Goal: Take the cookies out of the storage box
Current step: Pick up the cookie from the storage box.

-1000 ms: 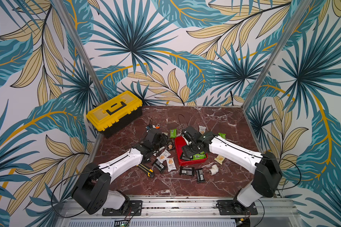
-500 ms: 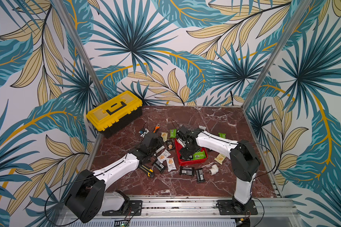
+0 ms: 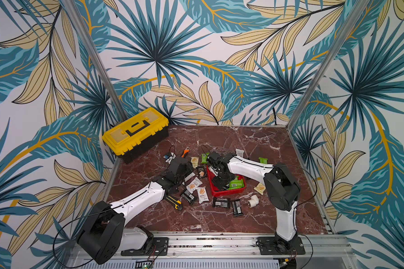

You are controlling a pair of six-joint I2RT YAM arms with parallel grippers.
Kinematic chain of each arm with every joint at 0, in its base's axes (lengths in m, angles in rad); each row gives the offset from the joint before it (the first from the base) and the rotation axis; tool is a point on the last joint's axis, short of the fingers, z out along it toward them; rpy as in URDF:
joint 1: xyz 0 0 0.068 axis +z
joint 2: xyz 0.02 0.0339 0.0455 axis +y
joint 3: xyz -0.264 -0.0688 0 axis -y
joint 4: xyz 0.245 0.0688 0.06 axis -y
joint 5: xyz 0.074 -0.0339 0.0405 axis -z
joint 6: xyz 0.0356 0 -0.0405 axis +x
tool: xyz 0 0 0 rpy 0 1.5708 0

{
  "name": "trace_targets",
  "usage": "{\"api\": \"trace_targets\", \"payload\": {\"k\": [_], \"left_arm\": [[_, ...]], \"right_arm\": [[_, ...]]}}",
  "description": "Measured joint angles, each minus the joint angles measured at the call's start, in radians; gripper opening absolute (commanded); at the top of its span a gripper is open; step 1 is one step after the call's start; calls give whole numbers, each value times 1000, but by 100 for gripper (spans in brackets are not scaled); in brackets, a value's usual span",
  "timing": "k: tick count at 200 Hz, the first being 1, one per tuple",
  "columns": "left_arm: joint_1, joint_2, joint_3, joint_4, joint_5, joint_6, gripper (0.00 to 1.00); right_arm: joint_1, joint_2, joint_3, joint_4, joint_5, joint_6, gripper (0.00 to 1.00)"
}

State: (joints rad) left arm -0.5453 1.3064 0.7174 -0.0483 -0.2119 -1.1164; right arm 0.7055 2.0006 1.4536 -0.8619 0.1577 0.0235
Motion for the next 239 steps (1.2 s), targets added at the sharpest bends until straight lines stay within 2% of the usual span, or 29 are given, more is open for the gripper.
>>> {"api": "trace_targets", "payload": {"k": [34, 56, 78, 102, 130, 239], "left_arm": [[0, -2, 0, -3, -14, 0, 58], [0, -9, 0, -10, -16, 3, 58], [0, -12, 0, -17, -14, 12, 58], [0, -12, 0, -19, -12, 24, 58], [0, -12, 0, -18, -8, 31, 58], [4, -12, 0, -18, -1, 39, 58]], "right_arm": [[-10, 1, 38, 11, 75, 41, 57], [-24, 1, 58, 31, 89, 83, 61], [-39, -4, 51, 47, 39, 108, 69], [-39, -30, 11, 57, -24, 102, 71], [-37, -37, -9, 57, -58, 75, 72], [-37, 14, -10, 60, -39, 16, 67]]}}
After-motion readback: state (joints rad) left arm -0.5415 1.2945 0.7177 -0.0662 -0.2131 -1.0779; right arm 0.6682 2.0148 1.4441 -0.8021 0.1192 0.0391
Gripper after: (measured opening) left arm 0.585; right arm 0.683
